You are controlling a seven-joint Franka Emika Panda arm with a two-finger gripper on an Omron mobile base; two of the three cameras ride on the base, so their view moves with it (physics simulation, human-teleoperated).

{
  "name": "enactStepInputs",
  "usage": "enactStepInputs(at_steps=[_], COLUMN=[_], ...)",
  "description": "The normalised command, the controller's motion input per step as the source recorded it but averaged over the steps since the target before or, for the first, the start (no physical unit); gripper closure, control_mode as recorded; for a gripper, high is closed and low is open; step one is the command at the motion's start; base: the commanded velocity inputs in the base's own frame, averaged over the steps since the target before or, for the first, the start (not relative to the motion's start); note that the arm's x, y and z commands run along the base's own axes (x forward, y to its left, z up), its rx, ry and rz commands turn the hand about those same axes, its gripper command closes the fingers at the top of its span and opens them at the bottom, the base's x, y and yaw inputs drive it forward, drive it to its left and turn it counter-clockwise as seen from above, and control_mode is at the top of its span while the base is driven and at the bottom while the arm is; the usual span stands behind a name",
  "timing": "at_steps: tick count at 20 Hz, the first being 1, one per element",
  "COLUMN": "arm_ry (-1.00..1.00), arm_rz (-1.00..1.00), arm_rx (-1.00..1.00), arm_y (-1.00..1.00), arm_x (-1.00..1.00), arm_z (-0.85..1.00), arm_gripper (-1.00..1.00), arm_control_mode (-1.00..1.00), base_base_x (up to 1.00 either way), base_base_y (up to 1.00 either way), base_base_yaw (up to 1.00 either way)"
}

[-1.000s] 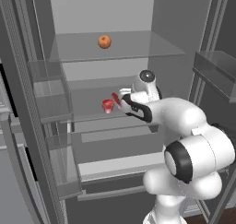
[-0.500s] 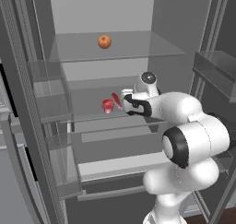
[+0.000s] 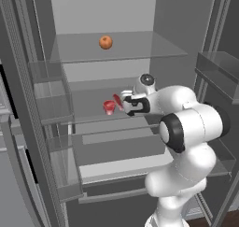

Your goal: Place one onion and one steak in each tupperware on the nearby counter, to pack two identical lunches.

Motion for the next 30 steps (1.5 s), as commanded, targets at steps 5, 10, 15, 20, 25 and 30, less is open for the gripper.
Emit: enactStepInputs(at_steps=[5, 10, 15, 20, 25, 30], arm_ry=[0.0, 0.0, 0.0, 0.0, 0.01, -0.02], arm_rz=[0.0, 0.0, 0.0, 0.0, 0.0, 0.0], arm_rx=[0.0, 0.0, 0.0, 0.0, 0.0, 0.0], arm_y=[0.0, 0.0, 0.04, 0.1, 0.04, 0.0], arm_x=[0.27, 0.33, 0.33, 0.22, 0.02, -0.22], arm_z=[-0.18, -0.27, -0.17, -0.2, -0.06, 0.0], arm_gripper=[-1.0, -1.0, -1.0, 1.0, 1.0, 1.0], arm_control_mode=[-1.0, -1.0, -1.0, -1.0, -1.0, -1.0], base_base_x=[0.0, 0.0, 0.0, 0.0, 0.0, 0.0], base_base_y=[0.0, 0.0, 0.0, 0.0, 0.0, 0.0], base_base_yaw=[0.0, 0.0, 0.0, 0.0, 0.0, 0.0])
